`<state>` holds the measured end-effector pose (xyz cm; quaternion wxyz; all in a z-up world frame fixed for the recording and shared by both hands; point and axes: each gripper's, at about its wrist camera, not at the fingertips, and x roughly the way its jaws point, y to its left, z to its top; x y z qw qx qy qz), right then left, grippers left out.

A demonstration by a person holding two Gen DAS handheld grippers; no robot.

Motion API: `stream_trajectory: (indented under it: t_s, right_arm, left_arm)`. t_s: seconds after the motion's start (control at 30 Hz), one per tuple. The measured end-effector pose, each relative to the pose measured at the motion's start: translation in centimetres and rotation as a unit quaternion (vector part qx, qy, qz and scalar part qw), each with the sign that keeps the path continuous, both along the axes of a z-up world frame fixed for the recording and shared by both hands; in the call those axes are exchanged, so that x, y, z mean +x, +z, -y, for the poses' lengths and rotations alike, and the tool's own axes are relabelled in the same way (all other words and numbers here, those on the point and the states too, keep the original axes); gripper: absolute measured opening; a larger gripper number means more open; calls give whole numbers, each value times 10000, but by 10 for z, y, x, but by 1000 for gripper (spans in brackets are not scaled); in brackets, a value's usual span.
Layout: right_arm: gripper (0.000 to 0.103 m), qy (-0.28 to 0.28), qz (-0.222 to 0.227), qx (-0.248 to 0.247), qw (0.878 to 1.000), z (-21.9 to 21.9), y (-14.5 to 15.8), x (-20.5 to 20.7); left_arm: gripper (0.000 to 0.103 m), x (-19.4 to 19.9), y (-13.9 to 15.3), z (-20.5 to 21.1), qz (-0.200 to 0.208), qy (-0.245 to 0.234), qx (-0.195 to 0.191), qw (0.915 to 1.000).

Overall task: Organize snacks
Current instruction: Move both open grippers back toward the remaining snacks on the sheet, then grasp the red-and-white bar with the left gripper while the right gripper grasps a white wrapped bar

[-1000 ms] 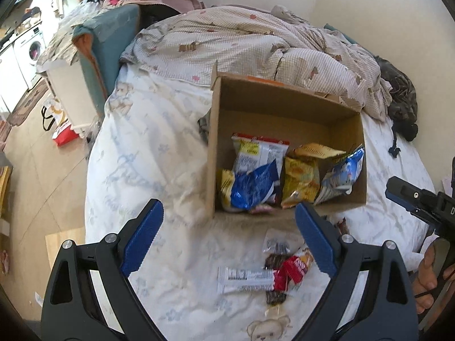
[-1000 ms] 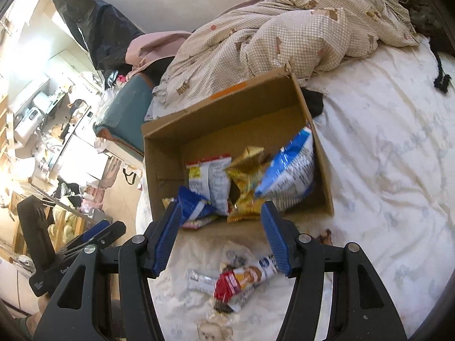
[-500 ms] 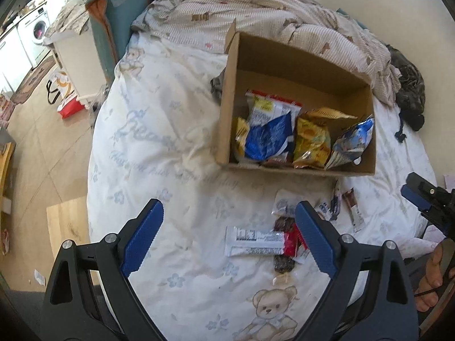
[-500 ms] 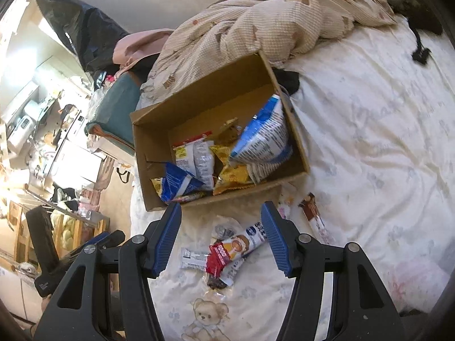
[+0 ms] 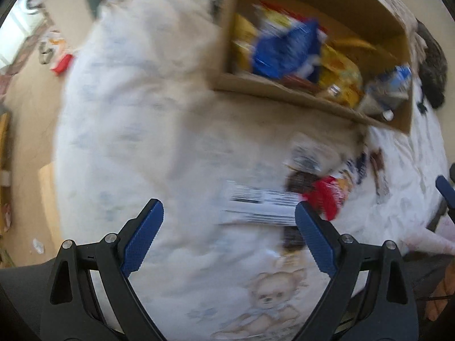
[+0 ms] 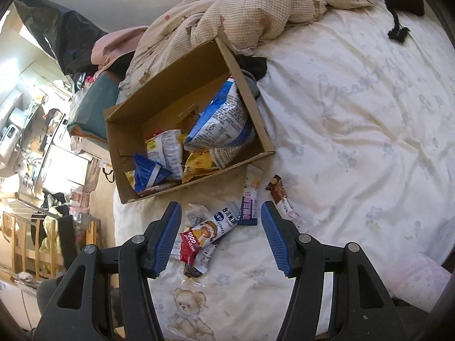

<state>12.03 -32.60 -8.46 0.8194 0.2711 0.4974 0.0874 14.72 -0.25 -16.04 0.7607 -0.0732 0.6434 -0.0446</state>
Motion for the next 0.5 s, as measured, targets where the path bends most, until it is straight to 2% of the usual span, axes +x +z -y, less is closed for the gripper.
stream_trajectory:
  t_s: [0.07,0.13,0.27,0.33,0.37,0.4,0.47,0.5]
  right_arm:
    - [62,5,-9,-11,10000,0,-1,0]
    - [62,16,-24,-38,10000,0,-2,1]
    - [62,38,-71,-64,9999,0,-4,4]
    - [62,54,-106,-26,9999,-1,-6,5]
    - [62,62,-122,5,9999,-2,-6,6]
    - [62,80,-131,29,9999,-3,-7,7]
    - [62,131,-120,-1,9998,-8,-6,8]
    - [62,169,-105,-57,9998,-10,-6,8]
  left_arm:
    - [92,4,-9,8,-108,-68,-35,9999]
    - [92,7,-12,12,-63,-85,124,9999]
    - [92,13,-6,31,-217,-975,255,9947]
    - [92,15,-1,45,-361,-1712,216,9843]
    - [92,15,0,53,-415,-2162,358,9748]
    - [92,14,0,62,-352,-2645,611,9618]
    - [92,15,-3,70,-296,-3118,963,9448]
    - [91,19,-5,72,-277,-3253,1050,9393]
